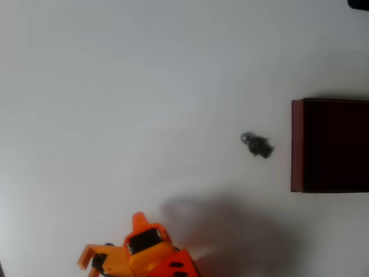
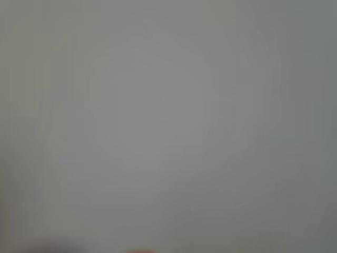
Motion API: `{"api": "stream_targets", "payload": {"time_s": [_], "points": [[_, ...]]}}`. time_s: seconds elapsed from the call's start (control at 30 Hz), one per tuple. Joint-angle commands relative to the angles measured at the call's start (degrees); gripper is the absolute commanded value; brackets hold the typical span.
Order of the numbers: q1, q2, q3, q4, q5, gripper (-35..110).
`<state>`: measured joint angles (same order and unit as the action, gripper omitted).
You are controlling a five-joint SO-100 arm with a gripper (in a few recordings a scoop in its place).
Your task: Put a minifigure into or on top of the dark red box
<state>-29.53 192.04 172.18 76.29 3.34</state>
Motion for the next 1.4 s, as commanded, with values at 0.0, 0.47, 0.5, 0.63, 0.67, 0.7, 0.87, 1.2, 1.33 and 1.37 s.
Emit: {"api": "stream_targets", "payload": {"time_s": [0.0, 0.47, 0.5, 0.63, 0.67, 0.7, 0.87, 1.2, 1.33, 1.37], "points": [[-0.5, 0.1, 0.0, 0.9, -0.1, 0], [-0.5, 0.1, 0.0, 0.9, -0.1, 0], [-0.5, 0.1, 0.0, 0.9, -0.1, 0], [0.0, 0.2, -0.1, 0.9, 2.5, 3], [1.6, 0.2, -0.7, 1.0, 5.0, 4], [2.7, 0.2, -2.1, 1.1, 7.6, 6], [11.4, -0.6, -10.1, -2.0, 18.1, 16], [38.0, -40.4, -32.9, -5.4, 16.0, 24], [45.1, -54.5, -42.4, -3.3, 12.7, 22], [46.4, -58.5, -44.9, -2.6, 12.0, 22]]}}
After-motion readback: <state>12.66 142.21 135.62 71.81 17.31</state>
